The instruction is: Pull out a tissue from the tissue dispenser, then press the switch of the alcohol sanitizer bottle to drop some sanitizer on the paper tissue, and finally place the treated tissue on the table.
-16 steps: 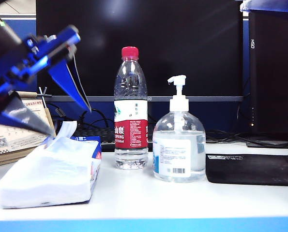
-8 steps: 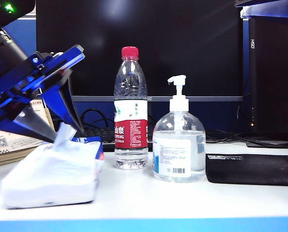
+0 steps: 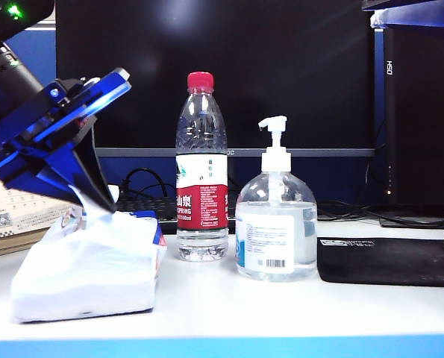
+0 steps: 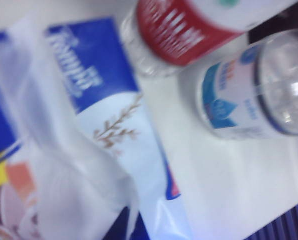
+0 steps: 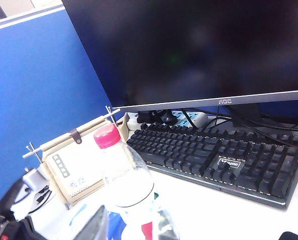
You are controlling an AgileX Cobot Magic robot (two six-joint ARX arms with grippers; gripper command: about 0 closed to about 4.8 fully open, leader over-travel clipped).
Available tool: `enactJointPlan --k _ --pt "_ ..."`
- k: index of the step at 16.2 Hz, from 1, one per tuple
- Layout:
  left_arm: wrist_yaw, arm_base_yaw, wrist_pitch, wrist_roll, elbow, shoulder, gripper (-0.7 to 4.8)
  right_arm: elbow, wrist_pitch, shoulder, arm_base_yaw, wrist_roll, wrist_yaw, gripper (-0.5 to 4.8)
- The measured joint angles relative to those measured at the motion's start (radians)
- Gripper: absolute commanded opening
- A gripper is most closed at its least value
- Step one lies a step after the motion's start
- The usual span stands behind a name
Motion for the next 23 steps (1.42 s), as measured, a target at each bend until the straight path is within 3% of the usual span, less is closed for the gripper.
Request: enactJointPlan --k 5,8,11,14,18,23 --pt "0.008 0.000 -0.007 0.114 0.261 -0.118 -0.06 0.000 -0.079 0.015 0.000 -0.004 0.042 1.21" --pt "0.195 -0.001 0.086 0.078 0.380 -0.218 -0.06 0.000 -0.111 0.024 0.000 -0.010 0.062 1.16" --pt "0.213 -0.002 0.085 0.063 0.338 -0.238 -0.06 0.002 -0.051 0.027 0.002 0.023 0.061 1.16" --pt "0.216 -0.096 0.112 0.017 0.226 -0.234 -0.06 0.002 0.000 0.071 0.039 0.072 0.058 1.16" --pt "0.219 -0.136 0.320 -0.022 0.116 -0.235 -0.06 0.003 0.052 0.180 0.139 0.081 0.055 1.16" --pt "0.364 -0.131 0.378 0.016 0.114 -0.122 -0.06 0.009 0.161 0.207 0.153 0.132 0.051 1.16"
